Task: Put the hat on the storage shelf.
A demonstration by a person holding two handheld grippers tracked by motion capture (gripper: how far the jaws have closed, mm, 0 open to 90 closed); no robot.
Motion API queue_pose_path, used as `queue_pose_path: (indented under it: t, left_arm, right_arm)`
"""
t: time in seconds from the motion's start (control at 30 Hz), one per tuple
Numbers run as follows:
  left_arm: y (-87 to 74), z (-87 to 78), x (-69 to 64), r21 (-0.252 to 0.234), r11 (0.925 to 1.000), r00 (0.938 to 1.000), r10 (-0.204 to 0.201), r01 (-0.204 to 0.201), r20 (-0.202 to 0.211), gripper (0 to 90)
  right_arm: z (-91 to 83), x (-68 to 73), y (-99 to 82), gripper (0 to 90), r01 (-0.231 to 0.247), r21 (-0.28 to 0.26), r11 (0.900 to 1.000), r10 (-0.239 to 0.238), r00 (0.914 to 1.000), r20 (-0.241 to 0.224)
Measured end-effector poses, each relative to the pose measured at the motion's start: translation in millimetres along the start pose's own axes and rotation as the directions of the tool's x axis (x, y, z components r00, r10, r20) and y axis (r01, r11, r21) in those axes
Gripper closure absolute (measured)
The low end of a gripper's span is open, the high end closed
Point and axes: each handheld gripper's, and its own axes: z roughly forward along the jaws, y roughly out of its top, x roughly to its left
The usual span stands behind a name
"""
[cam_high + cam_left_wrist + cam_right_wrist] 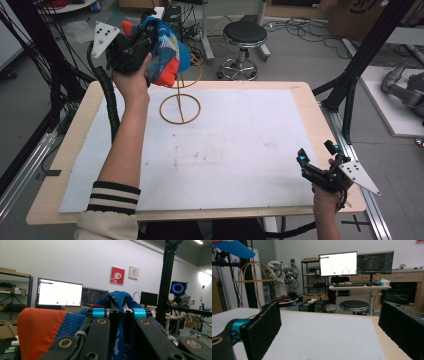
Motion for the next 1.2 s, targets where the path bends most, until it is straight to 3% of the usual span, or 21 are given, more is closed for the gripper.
queue_pose_path:
  t: [0.33, 0.63, 1.2]
  left_arm:
    - [-8.0, 19.0, 3.5, 0.020, 0.9998, 0.9999, -0.005, 0.005, -0.010, 88.5]
    - [-22.7, 32.8, 7.6, 0.065, 0.9978, 0.9995, 0.012, -0.010, -0.029, 88.5]
    - [-51.0, 45.4, 24.0, 0.135, 0.9908, 0.9976, -0.003, 0.012, -0.069, 88.4]
  right_arm:
    - [-6.1, -5.5, 3.2, 4.3, 0.001, -0.020, 0.9998, -0.001, 1.0000, 0.007]
    - [-9.6, -8.8, 3.8, 4.4, -0.003, -0.019, 0.9998, 0.003, 0.9999, 0.016]
    - [-8.8, -11.4, 3.3, 4.4, -0.003, -0.014, 0.9999, 0.003, 0.9999, 0.013]
